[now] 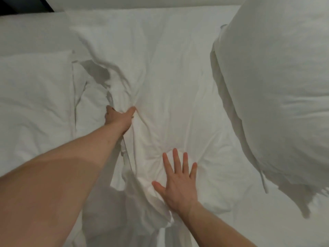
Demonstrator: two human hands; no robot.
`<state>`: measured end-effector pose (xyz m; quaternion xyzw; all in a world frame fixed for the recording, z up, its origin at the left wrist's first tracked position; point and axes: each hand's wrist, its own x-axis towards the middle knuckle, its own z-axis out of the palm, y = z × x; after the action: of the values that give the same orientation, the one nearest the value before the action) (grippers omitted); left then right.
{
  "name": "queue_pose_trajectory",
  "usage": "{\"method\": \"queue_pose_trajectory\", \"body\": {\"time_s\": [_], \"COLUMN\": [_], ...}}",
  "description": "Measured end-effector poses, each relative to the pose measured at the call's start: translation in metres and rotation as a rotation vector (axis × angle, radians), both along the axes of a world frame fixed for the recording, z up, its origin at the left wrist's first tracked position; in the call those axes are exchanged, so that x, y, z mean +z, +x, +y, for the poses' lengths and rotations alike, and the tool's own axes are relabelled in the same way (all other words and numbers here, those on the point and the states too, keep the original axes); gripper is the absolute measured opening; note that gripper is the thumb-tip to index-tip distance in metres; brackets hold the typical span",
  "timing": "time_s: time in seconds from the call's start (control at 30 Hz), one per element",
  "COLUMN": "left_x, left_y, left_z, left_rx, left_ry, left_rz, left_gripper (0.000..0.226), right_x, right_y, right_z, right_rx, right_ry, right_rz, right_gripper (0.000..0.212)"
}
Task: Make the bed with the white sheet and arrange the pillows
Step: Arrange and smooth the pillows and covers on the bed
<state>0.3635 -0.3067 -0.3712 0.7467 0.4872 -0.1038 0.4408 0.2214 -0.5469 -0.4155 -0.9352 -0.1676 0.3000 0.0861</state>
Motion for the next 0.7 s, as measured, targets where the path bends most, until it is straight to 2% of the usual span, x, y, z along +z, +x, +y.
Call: {"method": "queue_pose_trajectory", "body": {"time_s": [0.1,0.23,0.3,0.33,0.4,0.47,0.57,0.63,0.7], "left_x": [0.003,0.034,0.050,0.050,0.037,0.020,-0.002,-0.003,-0.001], "left_y": [-0.010,0.018,0.039,0.044,0.041,0.019,-0.025,-0.063,-0.114], "left_z": [-0.005,-0.025,-0.036,-0.037,-0.028,-0.002,0.038,0.058,0.085], "left_rx": [0.030,-0.049,-0.185,-0.211,-0.164,-0.148,-0.169,-0.319,-0.620], "left_ry": [-0.105,-0.045,-0.064,-0.100,-0.170,-0.064,-0.035,0.070,0.386], "left_rz": [-0.085,-0.468,-0.602,-0.603,-0.497,-0.273,-0.045,-0.019,0.018], "left_gripper": [0.090,0.046,0.045,0.049,0.055,0.055,0.076,0.080,0.080], "right_x": [0.002,0.006,0.006,0.005,0.004,0.005,0.008,0.013,0.018], "right_y": [0.003,0.001,0.003,0.002,0.000,-0.003,-0.004,-0.005,-0.011], "right_z": [0.005,0.007,0.007,0.007,0.009,0.015,0.026,0.032,0.038], "right_rx": [-0.011,-0.023,-0.059,-0.068,-0.064,-0.037,-0.017,-0.027,-0.028], "right_ry": [-0.017,-0.027,-0.013,-0.012,-0.029,-0.055,-0.094,-0.112,-0.128], "right_rz": [0.012,-0.012,-0.037,-0.046,-0.061,-0.052,-0.007,0.023,0.040], "right_gripper": [0.095,0.094,0.093,0.093,0.093,0.093,0.093,0.094,0.095]}}
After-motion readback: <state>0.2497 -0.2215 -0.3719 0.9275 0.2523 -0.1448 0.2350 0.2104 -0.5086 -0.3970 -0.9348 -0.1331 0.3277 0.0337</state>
